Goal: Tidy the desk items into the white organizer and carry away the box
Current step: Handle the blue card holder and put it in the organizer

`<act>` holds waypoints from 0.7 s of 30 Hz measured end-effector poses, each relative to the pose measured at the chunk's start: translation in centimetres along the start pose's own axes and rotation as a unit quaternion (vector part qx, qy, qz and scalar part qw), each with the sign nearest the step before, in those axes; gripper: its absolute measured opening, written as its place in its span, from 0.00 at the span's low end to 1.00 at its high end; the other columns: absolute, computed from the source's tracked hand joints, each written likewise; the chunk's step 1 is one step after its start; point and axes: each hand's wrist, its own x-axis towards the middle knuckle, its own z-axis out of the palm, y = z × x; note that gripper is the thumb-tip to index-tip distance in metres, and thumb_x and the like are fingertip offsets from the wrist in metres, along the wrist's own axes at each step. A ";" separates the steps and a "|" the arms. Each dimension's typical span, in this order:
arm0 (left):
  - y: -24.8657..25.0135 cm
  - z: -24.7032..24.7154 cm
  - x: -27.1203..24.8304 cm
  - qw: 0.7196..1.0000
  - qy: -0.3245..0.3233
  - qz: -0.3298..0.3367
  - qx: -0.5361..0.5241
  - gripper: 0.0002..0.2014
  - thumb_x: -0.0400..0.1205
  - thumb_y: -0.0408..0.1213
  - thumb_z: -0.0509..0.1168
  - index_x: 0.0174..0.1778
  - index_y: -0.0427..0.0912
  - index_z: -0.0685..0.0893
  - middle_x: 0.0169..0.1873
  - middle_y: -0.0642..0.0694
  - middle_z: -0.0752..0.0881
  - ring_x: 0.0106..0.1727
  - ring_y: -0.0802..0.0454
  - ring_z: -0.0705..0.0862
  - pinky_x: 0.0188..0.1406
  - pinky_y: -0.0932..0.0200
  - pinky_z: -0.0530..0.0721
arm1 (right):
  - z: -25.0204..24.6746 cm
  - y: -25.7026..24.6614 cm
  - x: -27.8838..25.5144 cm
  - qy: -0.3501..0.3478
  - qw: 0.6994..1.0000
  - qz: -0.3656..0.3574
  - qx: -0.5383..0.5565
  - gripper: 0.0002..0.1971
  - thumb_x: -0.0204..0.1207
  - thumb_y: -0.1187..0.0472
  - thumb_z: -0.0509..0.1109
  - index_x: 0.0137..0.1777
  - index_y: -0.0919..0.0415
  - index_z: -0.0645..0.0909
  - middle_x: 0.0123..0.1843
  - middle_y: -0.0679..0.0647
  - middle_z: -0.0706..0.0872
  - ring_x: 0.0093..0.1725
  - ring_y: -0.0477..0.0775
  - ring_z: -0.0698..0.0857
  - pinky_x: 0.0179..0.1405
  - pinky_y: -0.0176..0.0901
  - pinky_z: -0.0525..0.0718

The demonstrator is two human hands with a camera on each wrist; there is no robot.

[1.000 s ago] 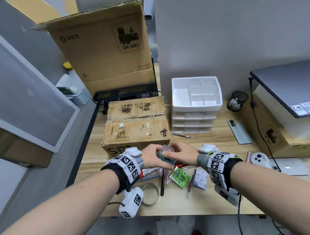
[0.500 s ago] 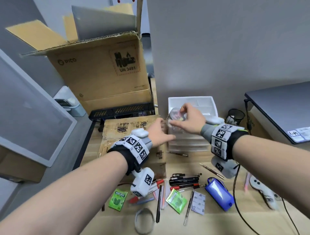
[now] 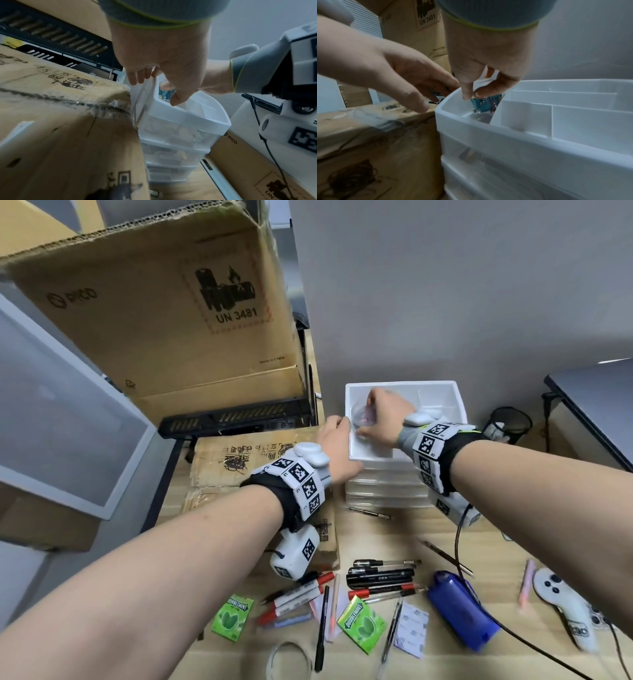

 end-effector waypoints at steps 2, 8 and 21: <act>-0.4 0.0 0.7 1.000 0.003 0.024 0.014 0.29 0.65 0.44 0.73 0.61 0.39 0.74 0.63 0.42 0.73 0.61 0.42 0.75 0.60 0.50 0.78 | 0.3 0.3 0.1 -0.005 0.999 -0.002 -0.033 0.24 0.64 0.48 0.78 0.55 0.57 0.74 0.56 0.58 0.81 0.48 0.65 0.84 0.48 0.51 0.82; -0.4 -0.6 1.1 0.990 0.007 0.060 0.128 0.29 0.67 0.46 0.68 0.62 0.37 0.76 0.64 0.42 0.72 0.65 0.41 0.73 0.61 0.47 0.78 | 1.0 1.3 -2.0 0.060 0.984 -0.119 -0.118 0.16 0.72 0.46 0.67 0.52 0.58 0.81 0.57 0.55 0.77 0.36 0.66 0.84 0.32 0.47 0.82; 0.1 -0.7 0.8 0.980 0.030 0.068 0.183 0.31 0.70 0.50 0.67 0.68 0.38 0.77 0.65 0.43 0.74 0.66 0.41 0.74 0.58 0.47 0.77 | 2.0 0.7 -1.3 0.016 0.991 -0.044 -0.127 0.24 0.70 0.58 0.64 0.68 0.58 0.73 0.72 0.53 0.72 0.48 0.68 0.87 0.37 0.47 0.75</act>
